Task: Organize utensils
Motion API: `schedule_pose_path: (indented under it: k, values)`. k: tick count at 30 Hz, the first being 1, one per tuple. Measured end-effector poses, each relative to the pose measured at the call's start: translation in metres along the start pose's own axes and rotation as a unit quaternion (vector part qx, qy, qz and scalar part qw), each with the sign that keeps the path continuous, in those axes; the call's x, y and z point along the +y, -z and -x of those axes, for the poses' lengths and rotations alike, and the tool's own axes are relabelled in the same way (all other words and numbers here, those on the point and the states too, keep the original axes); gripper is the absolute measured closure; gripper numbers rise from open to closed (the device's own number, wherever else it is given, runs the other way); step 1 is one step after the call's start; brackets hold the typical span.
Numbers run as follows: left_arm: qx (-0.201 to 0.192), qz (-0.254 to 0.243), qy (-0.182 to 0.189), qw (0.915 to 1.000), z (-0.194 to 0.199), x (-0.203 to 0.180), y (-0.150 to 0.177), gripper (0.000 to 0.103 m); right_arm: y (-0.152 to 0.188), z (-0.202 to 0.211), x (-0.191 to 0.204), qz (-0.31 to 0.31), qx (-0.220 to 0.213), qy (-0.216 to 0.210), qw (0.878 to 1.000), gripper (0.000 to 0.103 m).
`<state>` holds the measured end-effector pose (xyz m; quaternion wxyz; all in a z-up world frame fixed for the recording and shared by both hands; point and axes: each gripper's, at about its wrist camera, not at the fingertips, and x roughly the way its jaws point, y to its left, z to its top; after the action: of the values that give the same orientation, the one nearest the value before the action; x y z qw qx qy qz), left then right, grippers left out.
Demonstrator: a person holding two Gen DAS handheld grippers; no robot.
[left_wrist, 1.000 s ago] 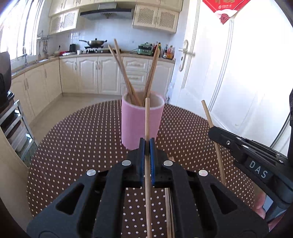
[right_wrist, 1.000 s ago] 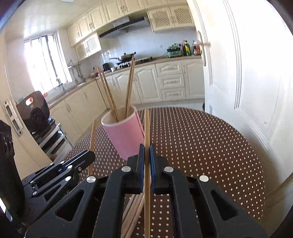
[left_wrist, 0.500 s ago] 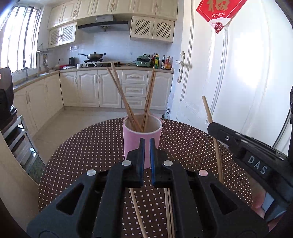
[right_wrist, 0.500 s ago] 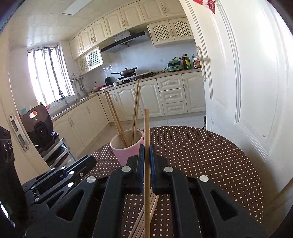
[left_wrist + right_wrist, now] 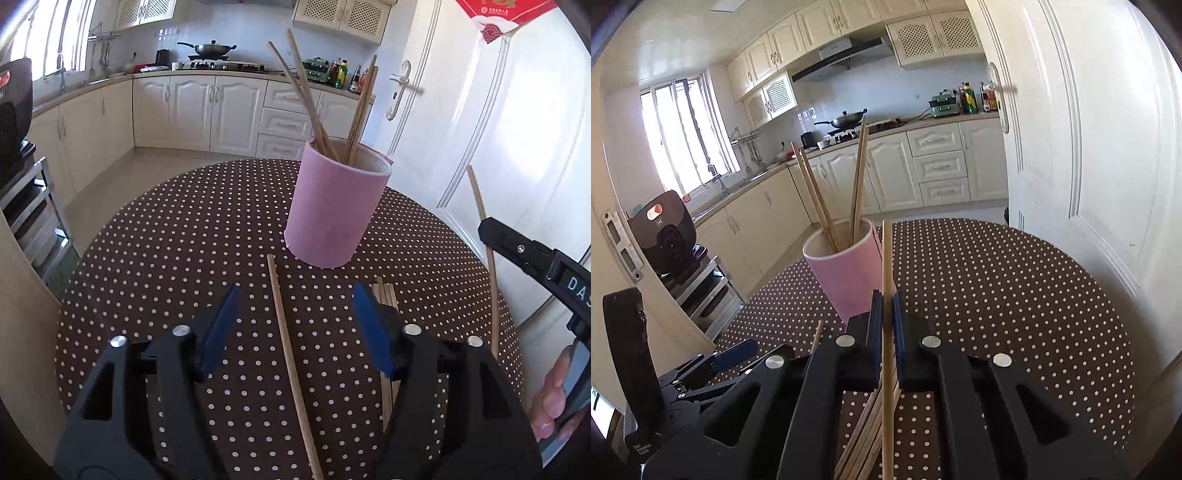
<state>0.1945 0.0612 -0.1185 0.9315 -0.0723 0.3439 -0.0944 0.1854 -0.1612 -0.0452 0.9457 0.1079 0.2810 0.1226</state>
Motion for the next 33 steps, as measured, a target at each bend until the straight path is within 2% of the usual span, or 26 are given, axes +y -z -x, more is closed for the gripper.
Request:
schedule_pose_path:
  k: [7, 11, 13, 16, 17, 18, 19, 23, 28, 33]
  values:
    - [0.032, -0.011, -0.039, 0.9987, -0.021, 0.001, 0.007, 0.042, 0.006, -0.008, -0.002, -0.005, 0.019, 0.002, 1.000, 0.098]
    - [0.074, -0.001, -0.063, 0.9953, -0.044, 0.001, 0.005, 0.043, 0.007, -0.013, -0.002, -0.004, 0.025, 0.001, 1.000, 0.098]
    - [0.088, 0.002, -0.079, 0.9930, -0.053, 0.000, 0.007, 0.050, 0.009, -0.016, -0.004, -0.004, 0.030, 0.002, 1.000, 0.098]
    - [0.095, -0.019, -0.107, 0.9895, -0.058, -0.007, 0.009, 0.061, 0.010, -0.024, -0.008, -0.010, 0.041, 0.002, 0.999, 0.098]
    - [0.095, -0.029, -0.115, 0.9883, -0.059, -0.011, 0.009, 0.071, 0.011, -0.026, -0.009, -0.013, 0.044, 0.004, 0.999, 0.098]
    - [0.095, -0.037, -0.112, 0.9885, -0.060, -0.014, 0.009, 0.087, 0.012, -0.027, -0.009, -0.015, 0.046, 0.003, 0.999, 0.098]
    - [0.096, -0.041, -0.106, 0.9888, -0.060, -0.016, 0.010, 0.095, 0.012, -0.028, -0.011, -0.016, 0.047, 0.002, 0.999, 0.098]
    - [0.089, -0.045, -0.113, 0.9887, -0.060, -0.020, 0.011, 0.098, 0.011, -0.030, -0.011, -0.019, 0.049, 0.001, 0.999, 0.098]
    - [0.088, -0.006, -0.078, 0.9930, -0.049, -0.011, 0.004, 0.098, 0.009, -0.028, -0.014, -0.021, 0.046, 0.003, 0.999, 0.098]
    - [0.054, -0.004, -0.073, 0.9958, -0.029, -0.007, -0.010, 0.098, 0.004, -0.022, -0.013, -0.017, 0.036, 0.003, 0.999, 0.098]
